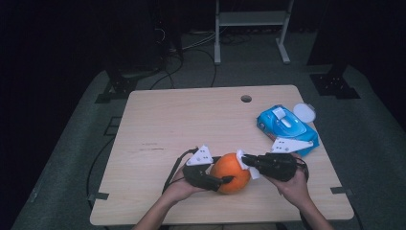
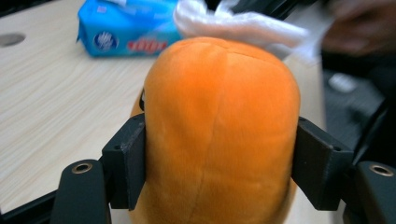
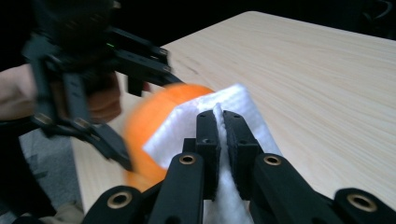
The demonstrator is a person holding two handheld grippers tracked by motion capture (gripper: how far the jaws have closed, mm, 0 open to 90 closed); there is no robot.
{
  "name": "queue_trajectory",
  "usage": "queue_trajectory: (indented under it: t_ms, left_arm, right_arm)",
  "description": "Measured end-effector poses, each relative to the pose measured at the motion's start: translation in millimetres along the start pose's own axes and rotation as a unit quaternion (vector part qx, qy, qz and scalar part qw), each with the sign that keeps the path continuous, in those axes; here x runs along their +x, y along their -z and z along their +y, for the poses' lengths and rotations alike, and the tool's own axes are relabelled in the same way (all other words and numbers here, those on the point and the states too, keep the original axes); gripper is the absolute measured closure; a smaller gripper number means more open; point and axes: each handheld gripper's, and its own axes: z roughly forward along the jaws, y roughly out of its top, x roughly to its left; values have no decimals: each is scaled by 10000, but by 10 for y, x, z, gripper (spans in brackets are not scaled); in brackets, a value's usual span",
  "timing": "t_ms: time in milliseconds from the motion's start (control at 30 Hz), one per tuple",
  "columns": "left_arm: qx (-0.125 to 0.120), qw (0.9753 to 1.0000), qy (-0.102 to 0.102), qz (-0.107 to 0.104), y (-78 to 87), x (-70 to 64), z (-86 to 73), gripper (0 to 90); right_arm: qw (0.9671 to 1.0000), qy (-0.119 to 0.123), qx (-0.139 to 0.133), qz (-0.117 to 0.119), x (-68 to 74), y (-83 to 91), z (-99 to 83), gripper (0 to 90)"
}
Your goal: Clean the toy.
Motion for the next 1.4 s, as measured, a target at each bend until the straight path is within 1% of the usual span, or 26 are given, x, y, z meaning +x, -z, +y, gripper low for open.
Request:
queue_trajectory:
  t_ms: [33, 67, 100, 167, 233, 300, 333, 400, 433, 500, 533, 567, 633, 700, 733, 833, 900, 933, 1000, 1033, 1100, 1167, 1233, 1300, 1333, 1400]
  left_arm:
    - [78, 10000, -7, 10, -38, -6, -21, 285]
    - [25, 10000, 79, -53, -71, -14, -43, 280]
    - [26, 10000, 62, -43, -80, -17, -46, 272]
    - [23, 10000, 49, -25, -81, -24, -45, 251]
    - [-35, 9999, 47, -104, -87, -13, -67, 199]
    - [-126, 9995, 72, -270, -98, 10, -96, 152]
    - [-148, 9994, 71, -308, -98, 20, -107, 143]
    - [-201, 9993, 41, -307, -107, 27, -119, 161]
    - [-233, 9994, -2, -274, -108, 21, -119, 211]
    - [-252, 9995, -31, -168, -117, 5, -107, 257]
    - [-228, 9997, -76, -100, -115, -2, -100, 286]
    - [-241, 9997, -51, -47, -114, -6, -98, 303]
    - [-275, 9996, 79, 22, -110, 3, -102, 322]
    - [-318, 9993, 197, 42, -123, 9, -108, 323]
    - [-306, 9993, 214, 35, -127, 6, -109, 323]
    - [-315, 9993, 179, 2, -131, 0, -129, 323]
    - [-312, 9994, 153, -7, -124, -6, -141, 323]
    - [-301, 9995, 108, -14, -122, -5, -144, 323]
    - [-292, 9995, 58, -41, -118, -9, -146, 319]
    - [-303, 9995, 17, -79, -120, -9, -144, 306]
    - [-398, 9991, -7, -149, -124, -1, -137, 237]
    - [-499, 9985, 160, -127, -143, 31, -138, 143]
    - [-527, 9984, 205, -92, -185, 55, -163, 71]
    - [-462, 9986, 229, -114, -244, 44, -188, 51]
    - [-404, 9989, 191, -106, -273, 13, -191, 60]
    - [-308, 9995, 64, 15, -285, -48, -181, 114]
  right_arm:
    - [10000, 27, 17, 73, 35, -21, 4, 845]
    - [9998, 85, 52, 172, 79, -48, 9, 844]
    - [9995, 245, 79, 165, 146, -82, 18, 843]
    - [9991, 372, 125, 134, 212, -103, 36, 841]
    - [9990, 415, 136, 110, 198, -107, 45, 842]
    - [9993, 326, 143, 121, 127, -101, 30, 842]
    - [9994, 288, 138, 110, 77, -94, 18, 842]
    - [9999, 78, 92, 44, -34, -60, -11, 841]
    - [10000, -57, 49, 31, -96, -31, -26, 842]
    - [9999, -155, 15, 16, -134, -2, -41, 841]
    - [9999, -149, 12, -5, -128, 1, -44, 842]
    - [9999, -143, 10, -18, -107, -1, -42, 842]
    - [10000, -68, 3, -24, -39, -9, -21, 842]
    - [9999, 46, -11, 114, 41, -29, 10, 842]
    - [9997, 153, 37, 172, 115, -58, 25, 841]
    - [9988, 398, 155, 257, 228, -121, 46, 841]
    - [9987, 452, 172, 182, 210, -118, 56, 842]
    - [9990, 397, 148, 141, 167, -99, 60, 841]
    - [9995, 292, 96, -57, 50, -47, 52, 839]
    - [9997, 180, 97, -122, -11, -20, 35, 839]
    - [9998, 26, 91, -159, -93, 12, -10, 839]
    - [9998, 0, 100, -167, -107, 22, -31, 838]
    - [9998, 33, 116, -143, -81, 15, -22, 838]
    - [9998, 116, 127, -94, -38, -15, -8, 838]
    - [9998, 134, 156, -67, -3, -33, -1, 838]
    - [9995, 218, 206, -33, 76, -78, 4, 836]
